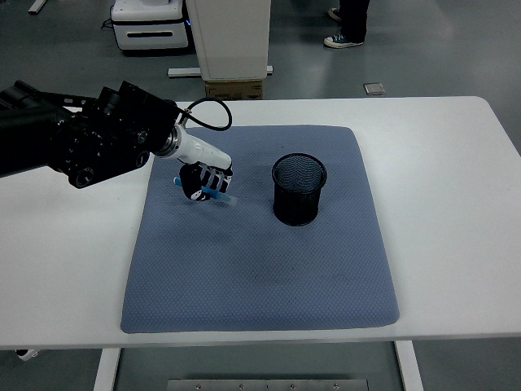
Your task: Left hand places marker in pen holder
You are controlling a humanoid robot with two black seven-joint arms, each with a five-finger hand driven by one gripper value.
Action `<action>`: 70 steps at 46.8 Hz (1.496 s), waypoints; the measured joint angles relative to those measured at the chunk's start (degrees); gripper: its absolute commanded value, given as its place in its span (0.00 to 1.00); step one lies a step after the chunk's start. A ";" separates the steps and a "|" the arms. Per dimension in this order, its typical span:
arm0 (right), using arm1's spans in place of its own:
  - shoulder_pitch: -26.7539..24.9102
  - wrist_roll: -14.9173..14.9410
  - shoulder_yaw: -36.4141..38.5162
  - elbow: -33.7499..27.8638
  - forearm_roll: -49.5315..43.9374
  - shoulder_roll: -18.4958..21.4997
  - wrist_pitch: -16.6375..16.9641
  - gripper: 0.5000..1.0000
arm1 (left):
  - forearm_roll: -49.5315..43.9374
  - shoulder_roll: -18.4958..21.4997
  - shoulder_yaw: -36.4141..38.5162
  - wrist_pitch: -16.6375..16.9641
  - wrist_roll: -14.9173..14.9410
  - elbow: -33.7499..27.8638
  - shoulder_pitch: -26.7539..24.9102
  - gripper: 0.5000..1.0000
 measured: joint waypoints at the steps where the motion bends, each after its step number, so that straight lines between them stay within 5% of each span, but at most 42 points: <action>1: 0.00 0.00 0.00 0.00 0.00 0.00 0.00 1.00 | -0.05 0.00 -0.02 0.00 0.00 0.02 -0.18 0.02; 70: 0.00 0.00 0.00 0.00 0.00 0.00 0.00 1.00 | 2.14 -0.44 1.39 -0.09 0.27 -0.07 2.12 0.16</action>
